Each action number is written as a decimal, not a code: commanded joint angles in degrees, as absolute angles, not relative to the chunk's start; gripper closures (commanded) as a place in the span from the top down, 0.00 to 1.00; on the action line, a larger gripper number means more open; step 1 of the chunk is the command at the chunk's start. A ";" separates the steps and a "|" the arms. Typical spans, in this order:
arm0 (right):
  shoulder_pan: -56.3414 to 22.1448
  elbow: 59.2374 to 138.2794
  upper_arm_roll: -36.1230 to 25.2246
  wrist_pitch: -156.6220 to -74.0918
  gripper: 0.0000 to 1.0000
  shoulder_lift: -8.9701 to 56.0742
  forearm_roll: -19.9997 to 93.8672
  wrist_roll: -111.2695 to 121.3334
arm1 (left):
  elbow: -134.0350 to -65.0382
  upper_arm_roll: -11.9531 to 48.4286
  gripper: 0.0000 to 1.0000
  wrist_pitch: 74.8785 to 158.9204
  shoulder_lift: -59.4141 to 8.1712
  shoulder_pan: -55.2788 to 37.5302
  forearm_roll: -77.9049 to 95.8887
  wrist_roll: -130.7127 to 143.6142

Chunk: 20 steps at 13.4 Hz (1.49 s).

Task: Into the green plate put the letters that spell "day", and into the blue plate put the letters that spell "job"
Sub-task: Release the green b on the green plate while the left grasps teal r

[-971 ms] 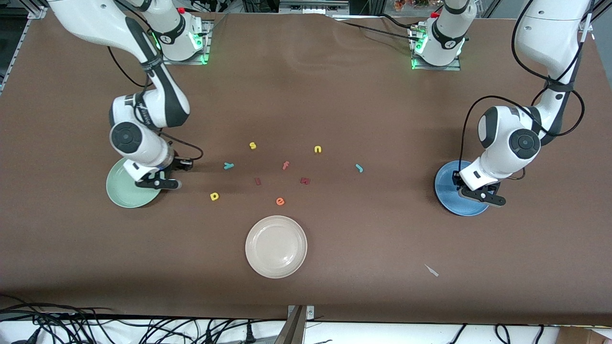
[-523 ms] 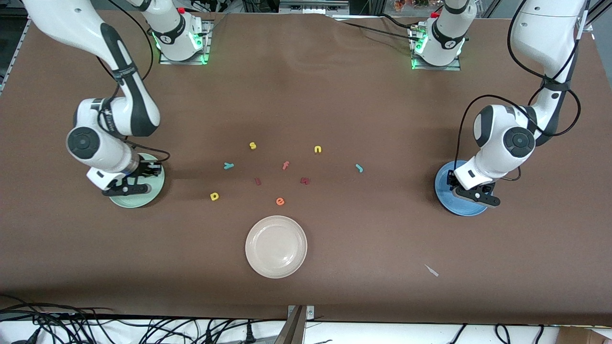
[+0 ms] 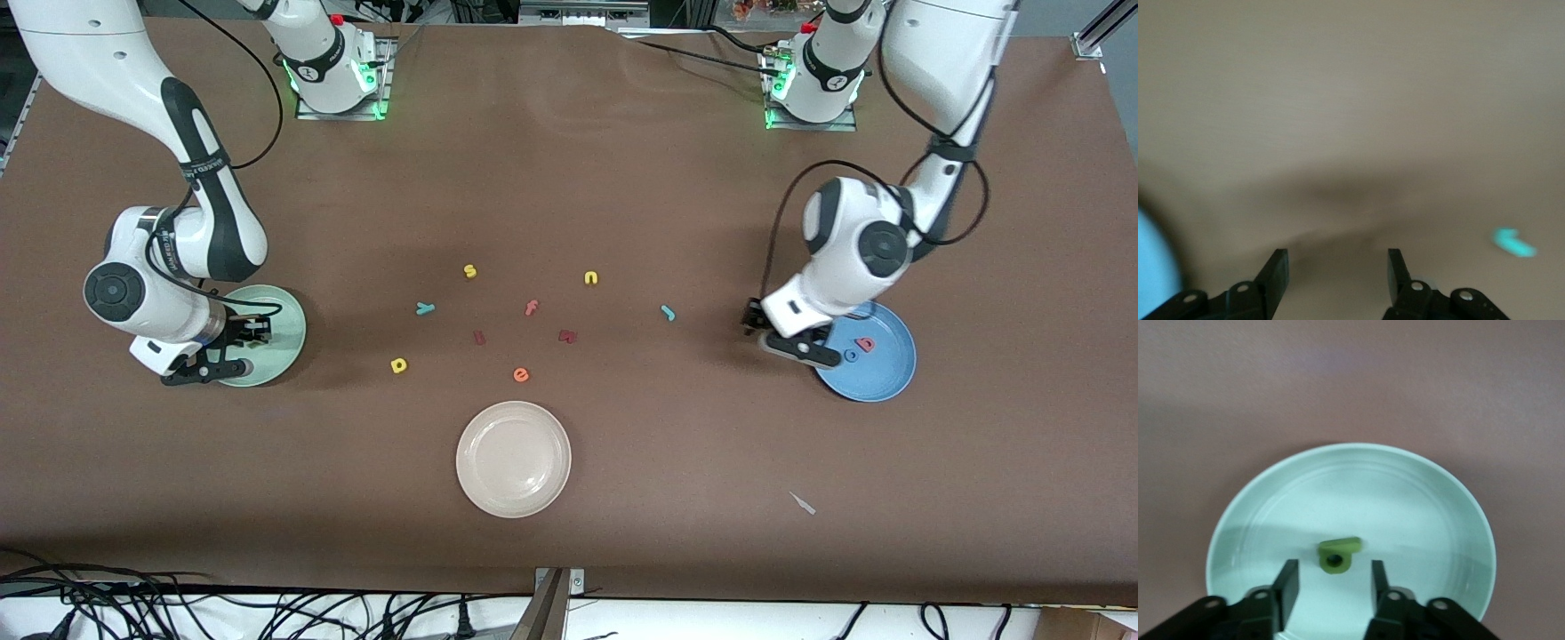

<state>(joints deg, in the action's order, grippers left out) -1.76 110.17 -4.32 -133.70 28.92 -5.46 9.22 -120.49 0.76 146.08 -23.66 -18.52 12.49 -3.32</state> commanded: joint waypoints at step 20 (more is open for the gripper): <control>-15.64 92.04 3.78 -125.86 1.00 39.80 0.35 -4.40 | -114.43 -0.35 0.46 149.41 -33.49 -32.70 13.45 27.51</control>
